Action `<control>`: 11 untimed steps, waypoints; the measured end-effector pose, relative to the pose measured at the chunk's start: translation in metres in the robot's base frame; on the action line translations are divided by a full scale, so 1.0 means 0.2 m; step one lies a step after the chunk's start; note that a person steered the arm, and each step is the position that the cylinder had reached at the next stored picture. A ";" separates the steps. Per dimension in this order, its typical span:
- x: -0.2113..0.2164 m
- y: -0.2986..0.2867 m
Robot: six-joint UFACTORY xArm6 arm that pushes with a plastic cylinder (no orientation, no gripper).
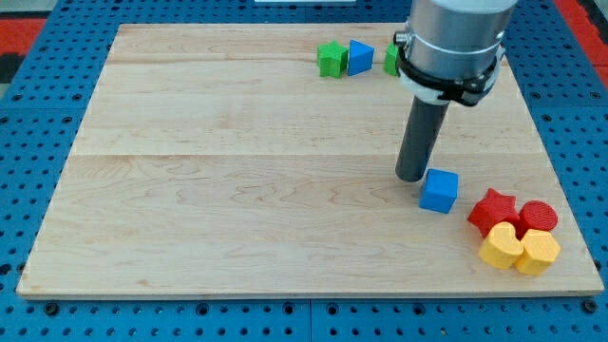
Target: Move the blue cube left to the yellow heart
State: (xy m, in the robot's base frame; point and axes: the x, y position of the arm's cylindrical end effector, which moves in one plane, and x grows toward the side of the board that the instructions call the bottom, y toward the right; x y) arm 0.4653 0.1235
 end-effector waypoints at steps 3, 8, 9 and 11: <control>0.03 0.19; 0.24 -0.02; 0.29 0.02; 0.33 0.10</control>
